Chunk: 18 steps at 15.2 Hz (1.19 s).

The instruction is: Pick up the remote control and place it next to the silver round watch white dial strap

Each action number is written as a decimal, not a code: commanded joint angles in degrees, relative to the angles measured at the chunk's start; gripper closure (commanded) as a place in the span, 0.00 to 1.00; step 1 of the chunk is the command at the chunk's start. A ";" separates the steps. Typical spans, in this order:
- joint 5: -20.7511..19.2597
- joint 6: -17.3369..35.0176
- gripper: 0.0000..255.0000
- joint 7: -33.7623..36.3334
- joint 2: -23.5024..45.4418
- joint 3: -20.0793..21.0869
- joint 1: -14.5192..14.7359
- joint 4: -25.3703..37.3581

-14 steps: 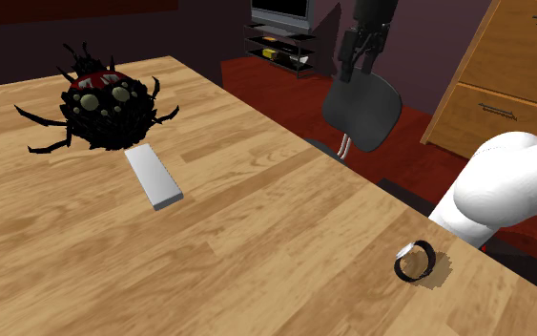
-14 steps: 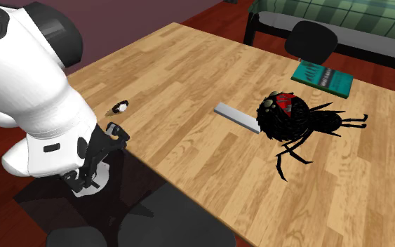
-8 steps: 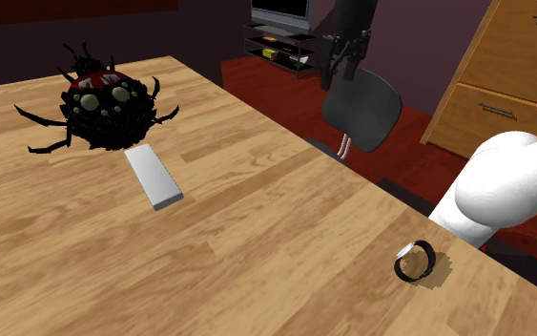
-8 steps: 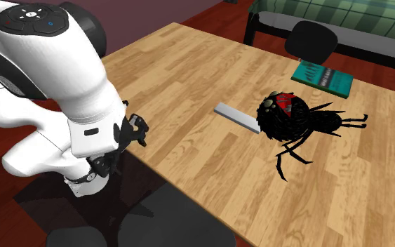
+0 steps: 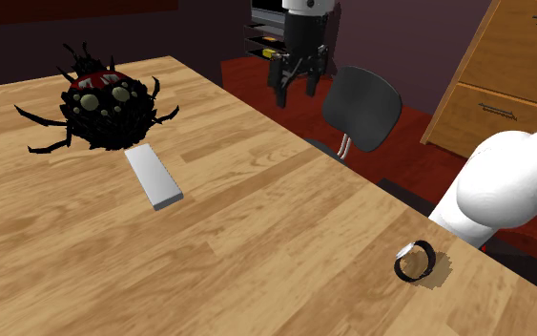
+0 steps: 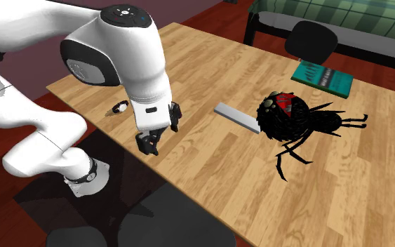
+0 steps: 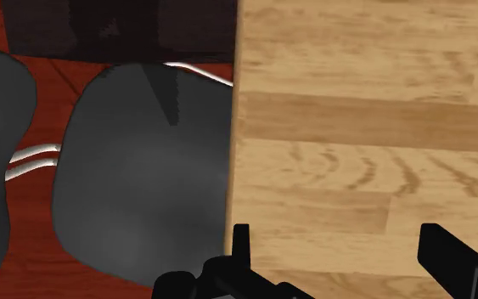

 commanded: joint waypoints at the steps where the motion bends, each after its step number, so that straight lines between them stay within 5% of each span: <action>1: 0.10 1.43 0.00 2.98 3.21 2.39 0.19 2.01; 9: -3.67 5.38 0.00 15.96 18.04 11.61 0.89 12.92; 18: -16.34 4.75 0.00 32.38 39.99 18.06 6.27 31.84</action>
